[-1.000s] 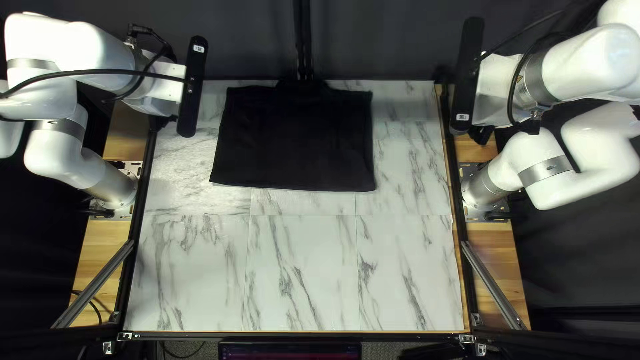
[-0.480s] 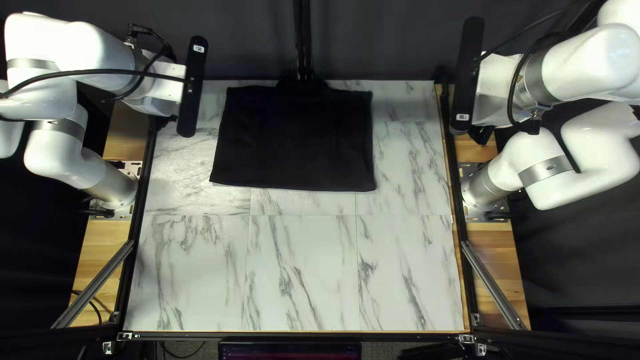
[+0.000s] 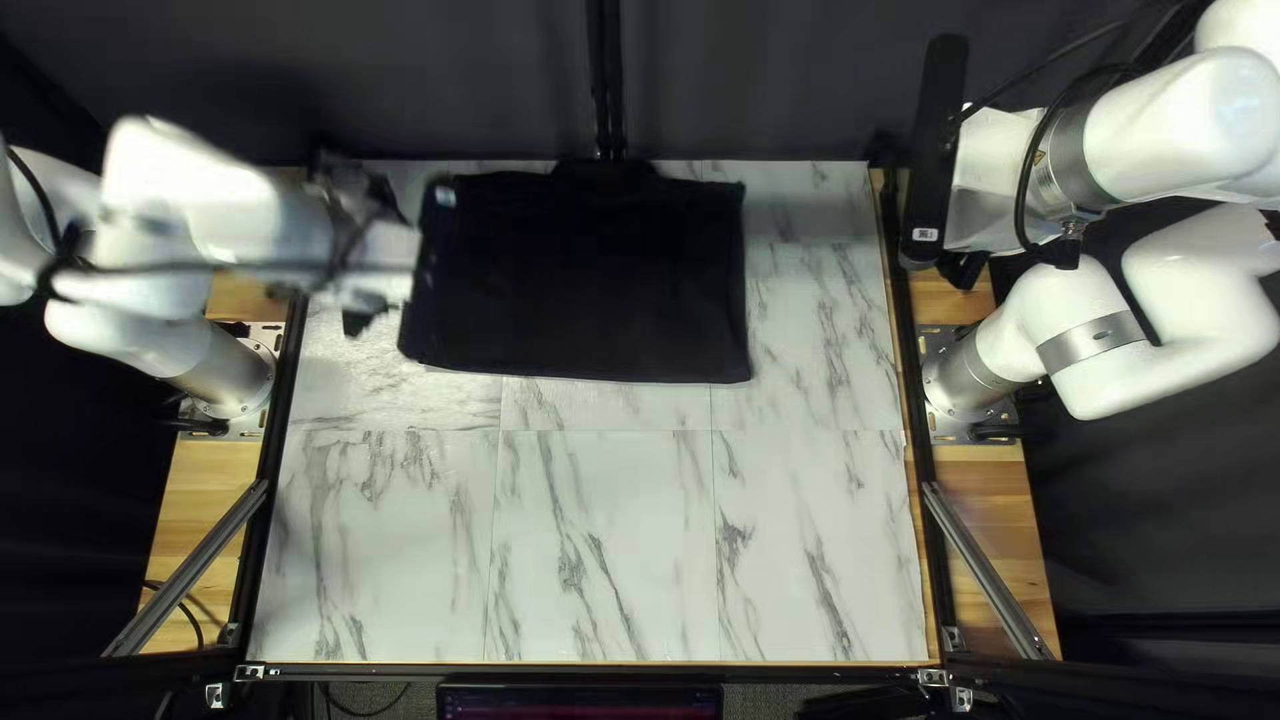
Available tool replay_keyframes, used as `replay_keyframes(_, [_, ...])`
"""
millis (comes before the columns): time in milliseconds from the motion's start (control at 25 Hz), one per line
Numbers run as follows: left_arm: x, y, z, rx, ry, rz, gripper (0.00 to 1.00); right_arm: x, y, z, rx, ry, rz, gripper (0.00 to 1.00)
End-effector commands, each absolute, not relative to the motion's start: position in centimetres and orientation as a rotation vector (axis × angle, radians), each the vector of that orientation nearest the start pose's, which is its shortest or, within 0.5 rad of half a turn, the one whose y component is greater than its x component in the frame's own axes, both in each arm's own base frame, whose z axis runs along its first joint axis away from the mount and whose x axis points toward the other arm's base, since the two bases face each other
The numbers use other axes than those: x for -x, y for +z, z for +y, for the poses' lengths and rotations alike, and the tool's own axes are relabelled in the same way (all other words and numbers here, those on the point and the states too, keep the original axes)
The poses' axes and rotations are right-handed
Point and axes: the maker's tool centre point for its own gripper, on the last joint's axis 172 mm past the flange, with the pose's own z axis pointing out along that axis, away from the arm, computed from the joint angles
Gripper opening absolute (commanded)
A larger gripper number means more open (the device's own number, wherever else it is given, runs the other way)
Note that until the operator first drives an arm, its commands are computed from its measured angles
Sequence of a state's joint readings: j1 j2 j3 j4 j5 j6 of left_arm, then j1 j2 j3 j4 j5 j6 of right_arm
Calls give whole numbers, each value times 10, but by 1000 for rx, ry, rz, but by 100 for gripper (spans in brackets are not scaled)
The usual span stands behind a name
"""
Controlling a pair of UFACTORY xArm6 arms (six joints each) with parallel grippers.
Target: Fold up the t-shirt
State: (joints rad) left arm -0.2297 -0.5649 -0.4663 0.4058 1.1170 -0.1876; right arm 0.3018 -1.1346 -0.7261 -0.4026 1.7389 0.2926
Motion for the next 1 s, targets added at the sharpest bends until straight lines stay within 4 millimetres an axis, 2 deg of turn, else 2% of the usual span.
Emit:
replay_keyframes(40, [-291, 133, 8, 2766, 21, 510, 100, -197, 371, -53, 3454, -403, 144, 100])
replay_keyframes(480, [-292, 126, 8, 2769, 28, 523, 100, -197, 371, -53, 3454, -403, 144, 100])
replay_keyframes(600, [-301, 93, 30, 2730, 31, 579, 100, -197, 371, -53, 3454, -403, 144, 100])
replay_keyframes(680, [-302, 85, 39, 2712, 34, 624, 100, -197, 371, -53, 3454, -403, 144, 100])
replay_keyframes(920, [-292, 97, 72, 2640, 21, 732, 100, -197, 371, -53, 3454, -403, 144, 100])
replay_keyframes(1000, [-286, 103, 70, 2626, 12, 747, 100, -197, 371, -53, 3454, -403, 144, 100])
